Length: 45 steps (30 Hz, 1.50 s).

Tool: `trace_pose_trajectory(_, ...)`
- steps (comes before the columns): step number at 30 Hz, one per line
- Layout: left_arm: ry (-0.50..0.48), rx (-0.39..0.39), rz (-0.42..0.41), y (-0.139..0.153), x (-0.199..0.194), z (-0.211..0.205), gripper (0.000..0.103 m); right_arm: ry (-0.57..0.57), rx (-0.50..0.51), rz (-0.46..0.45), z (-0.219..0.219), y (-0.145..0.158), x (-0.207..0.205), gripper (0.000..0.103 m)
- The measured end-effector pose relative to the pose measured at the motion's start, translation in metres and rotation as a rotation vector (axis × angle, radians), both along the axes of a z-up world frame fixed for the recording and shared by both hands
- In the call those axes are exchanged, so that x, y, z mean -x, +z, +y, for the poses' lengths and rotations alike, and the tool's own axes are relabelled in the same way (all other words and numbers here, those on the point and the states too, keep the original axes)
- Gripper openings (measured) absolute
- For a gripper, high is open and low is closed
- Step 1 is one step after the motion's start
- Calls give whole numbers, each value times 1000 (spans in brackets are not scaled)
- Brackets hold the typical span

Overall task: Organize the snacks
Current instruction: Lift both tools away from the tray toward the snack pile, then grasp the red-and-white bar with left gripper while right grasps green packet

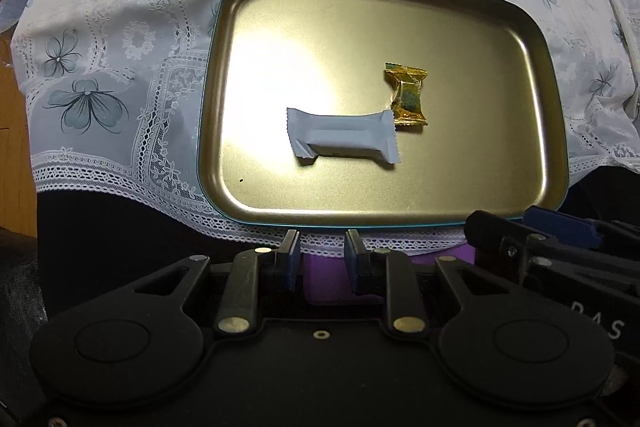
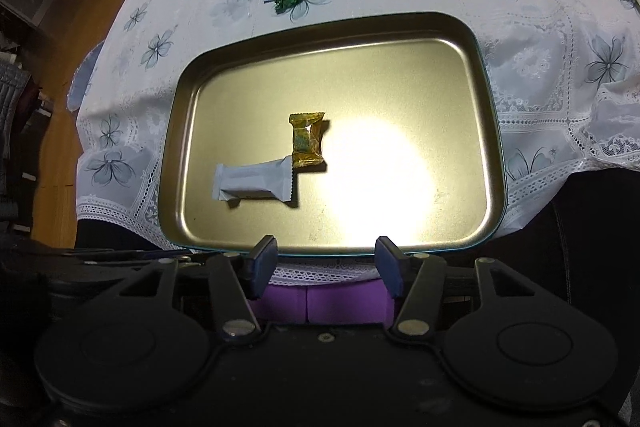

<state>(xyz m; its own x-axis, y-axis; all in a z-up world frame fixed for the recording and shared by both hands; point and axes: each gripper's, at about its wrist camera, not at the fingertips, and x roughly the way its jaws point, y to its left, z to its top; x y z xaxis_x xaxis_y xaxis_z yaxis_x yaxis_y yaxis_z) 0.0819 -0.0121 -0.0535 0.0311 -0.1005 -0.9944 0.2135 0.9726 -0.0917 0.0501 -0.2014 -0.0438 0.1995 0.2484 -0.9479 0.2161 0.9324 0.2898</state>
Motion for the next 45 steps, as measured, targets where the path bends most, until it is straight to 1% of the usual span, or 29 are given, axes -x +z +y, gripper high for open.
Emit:
trace_pose_trajectory(5, -23, -12, 31, 7, -19, 2, 34, 10, -42, 103, -11, -11, -22, 57)
trace_pose_trajectory(9, -36, -37, 28, 12, -42, 3, 34, 18, -51, 166, -21, -15, -43, 57)
trace_pose_trajectory(13, -29, -61, 11, 17, -72, 4, 34, 32, -59, 198, -30, -13, -64, 57)
trace_pose_trajectory(16, -12, -69, -4, 21, -98, 7, 34, 34, -61, 204, -38, -10, -84, 57)
trace_pose_trajectory(22, 50, -72, -26, 23, -154, 15, 34, 5, -47, 171, -60, -8, -132, 57)
trace_pose_trajectory(25, 80, -62, -29, 19, -180, 19, 34, -37, -33, 140, -72, -9, -159, 57)
trace_pose_trajectory(29, 120, -51, -33, 10, -218, 18, 34, -107, -41, 117, -92, -16, -193, 57)
trace_pose_trajectory(33, 154, -20, -40, 0, -254, 9, 34, -175, -16, 92, -108, -26, -226, 57)
trace_pose_trajectory(38, 205, 35, -98, -11, -295, -1, 34, -231, 1, 47, -112, -36, -260, 57)
trace_pose_trajectory(41, 235, 79, -119, -19, -312, -4, 34, -249, 14, 18, -114, -42, -274, 57)
trace_pose_trajectory(45, 248, 105, -143, -29, -325, -9, 34, -265, 10, -13, -116, -51, -287, 57)
